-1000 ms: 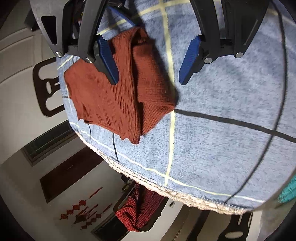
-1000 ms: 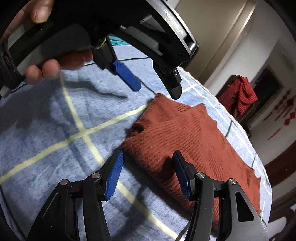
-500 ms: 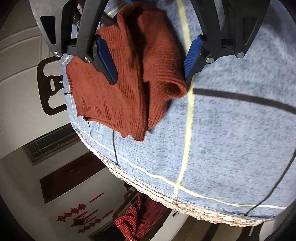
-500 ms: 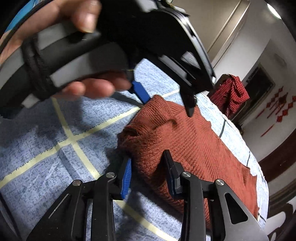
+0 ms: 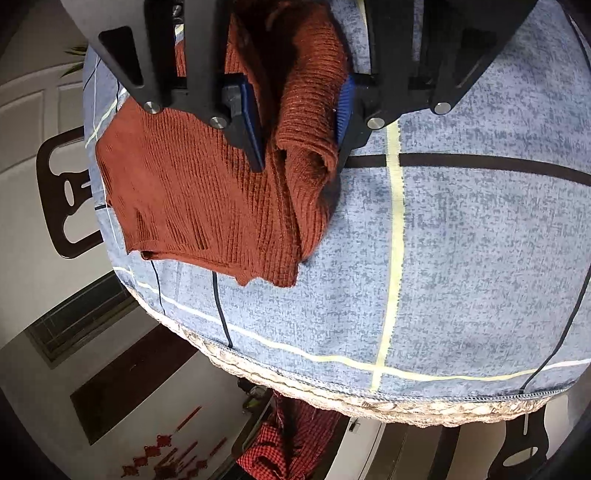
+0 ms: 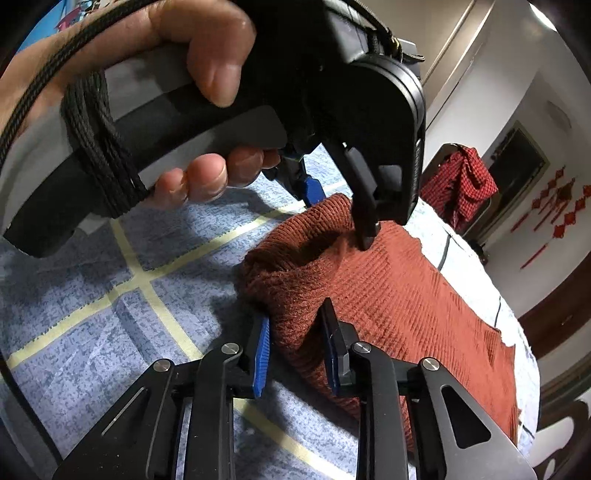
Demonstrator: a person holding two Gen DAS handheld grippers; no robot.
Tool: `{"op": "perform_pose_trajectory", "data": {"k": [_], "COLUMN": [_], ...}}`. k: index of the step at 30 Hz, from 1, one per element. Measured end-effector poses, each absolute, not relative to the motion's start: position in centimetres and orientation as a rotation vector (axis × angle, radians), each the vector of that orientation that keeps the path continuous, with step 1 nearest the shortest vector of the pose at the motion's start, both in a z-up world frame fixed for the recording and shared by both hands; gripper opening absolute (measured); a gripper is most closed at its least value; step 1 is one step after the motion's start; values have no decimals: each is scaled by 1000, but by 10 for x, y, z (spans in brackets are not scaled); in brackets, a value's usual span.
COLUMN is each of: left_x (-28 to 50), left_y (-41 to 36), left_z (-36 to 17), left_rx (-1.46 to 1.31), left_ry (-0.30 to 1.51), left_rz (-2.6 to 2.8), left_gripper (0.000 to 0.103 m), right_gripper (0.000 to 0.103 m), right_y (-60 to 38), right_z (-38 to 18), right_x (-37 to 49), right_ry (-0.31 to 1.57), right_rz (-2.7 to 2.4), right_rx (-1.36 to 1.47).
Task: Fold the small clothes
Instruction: 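Lift and roll the sweater edge over with both grippers toward the other side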
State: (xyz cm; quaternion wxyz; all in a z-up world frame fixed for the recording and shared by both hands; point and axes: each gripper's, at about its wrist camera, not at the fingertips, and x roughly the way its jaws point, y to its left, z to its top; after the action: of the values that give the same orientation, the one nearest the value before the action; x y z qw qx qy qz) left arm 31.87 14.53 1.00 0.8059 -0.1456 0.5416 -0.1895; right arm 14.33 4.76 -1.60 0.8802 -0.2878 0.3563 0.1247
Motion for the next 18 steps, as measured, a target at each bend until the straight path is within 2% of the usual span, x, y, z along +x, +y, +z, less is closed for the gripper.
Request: {"op": "perform_pose_trajectory", "data": {"k": [7, 18], "left_x": [320, 323], "left_y": [135, 139], "left_z": [12, 25], "left_rx": [-290, -376], "left_ry": [1175, 1173], "left_rz": [-388, -412], "left_gripper": [24, 24], "right_gripper": [18, 11], "right_y": [37, 14], "right_z": [-13, 5], "right_x": [150, 148], "right_ry": [745, 696], "right_rz": [260, 232], "right_rx": [-564, -475]}}
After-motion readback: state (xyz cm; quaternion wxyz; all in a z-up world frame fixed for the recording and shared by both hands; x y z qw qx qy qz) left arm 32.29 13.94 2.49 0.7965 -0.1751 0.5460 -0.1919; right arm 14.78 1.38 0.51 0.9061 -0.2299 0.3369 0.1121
